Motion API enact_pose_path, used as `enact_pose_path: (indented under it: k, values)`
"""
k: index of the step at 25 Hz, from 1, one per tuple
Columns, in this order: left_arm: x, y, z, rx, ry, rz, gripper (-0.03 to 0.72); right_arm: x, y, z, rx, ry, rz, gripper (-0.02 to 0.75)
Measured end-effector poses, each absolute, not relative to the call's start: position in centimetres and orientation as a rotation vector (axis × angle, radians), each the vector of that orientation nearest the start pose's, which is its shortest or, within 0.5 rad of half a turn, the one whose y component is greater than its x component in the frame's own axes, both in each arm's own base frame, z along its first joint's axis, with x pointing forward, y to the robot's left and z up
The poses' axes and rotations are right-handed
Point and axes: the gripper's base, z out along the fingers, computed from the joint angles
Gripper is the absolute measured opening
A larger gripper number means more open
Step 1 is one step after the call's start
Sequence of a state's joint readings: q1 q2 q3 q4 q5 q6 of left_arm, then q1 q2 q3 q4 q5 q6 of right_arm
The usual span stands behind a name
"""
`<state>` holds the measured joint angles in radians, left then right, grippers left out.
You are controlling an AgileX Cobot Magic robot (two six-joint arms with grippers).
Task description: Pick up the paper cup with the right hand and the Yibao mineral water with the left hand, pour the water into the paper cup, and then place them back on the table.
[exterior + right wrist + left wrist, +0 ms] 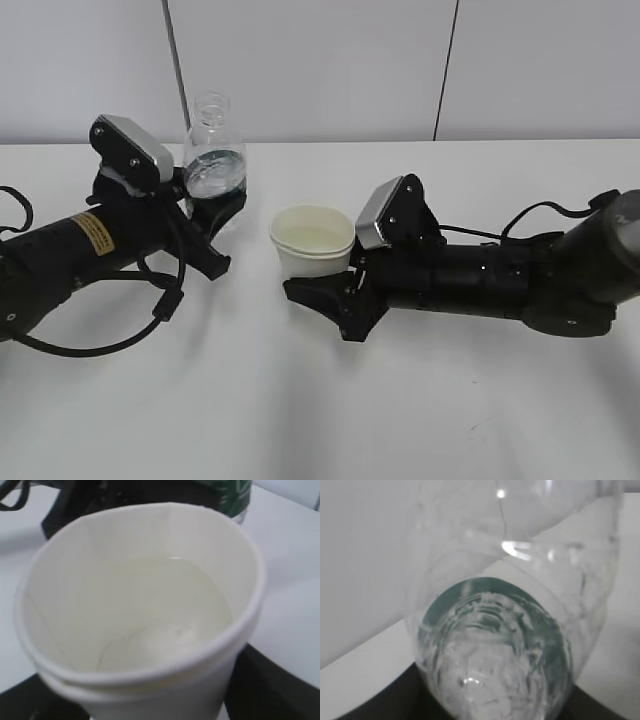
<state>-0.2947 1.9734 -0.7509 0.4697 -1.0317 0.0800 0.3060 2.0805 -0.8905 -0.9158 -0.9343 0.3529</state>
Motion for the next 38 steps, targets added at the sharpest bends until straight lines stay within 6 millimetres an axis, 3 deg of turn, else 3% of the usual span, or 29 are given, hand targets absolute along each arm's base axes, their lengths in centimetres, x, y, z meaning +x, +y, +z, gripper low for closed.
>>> enact_pose_path:
  k: [13, 18, 24, 32, 38]
  values:
    - [32.2, -14.3, 12.6, 0.830, 1.611, -0.474, 0.319, 34.6, 10.7, 9.9, -0.754, 1.795, 0.567, 0.533]
    - [32.0, -14.6, 10.7, 0.821, 1.620, -0.550, 0.317, 34.4, 10.0, 9.6, -0.769, 1.785, 0.502, 0.533]
    - [31.8, -14.7, 8.8, 0.810, 1.650, -0.585, 0.317, 34.2, 9.2, 8.7, -0.658, 1.783, 0.427, 0.533]
    - [31.5, -14.8, 8.0, 0.845, 1.658, -0.608, 0.317, 33.9, 8.5, 5.1, -0.538, 1.816, 0.406, 0.533]
    - [31.3, -15.0, 7.9, 0.882, 1.648, -0.625, 0.317, 34.1, 8.2, 4.9, -0.513, 1.808, 0.358, 0.533]
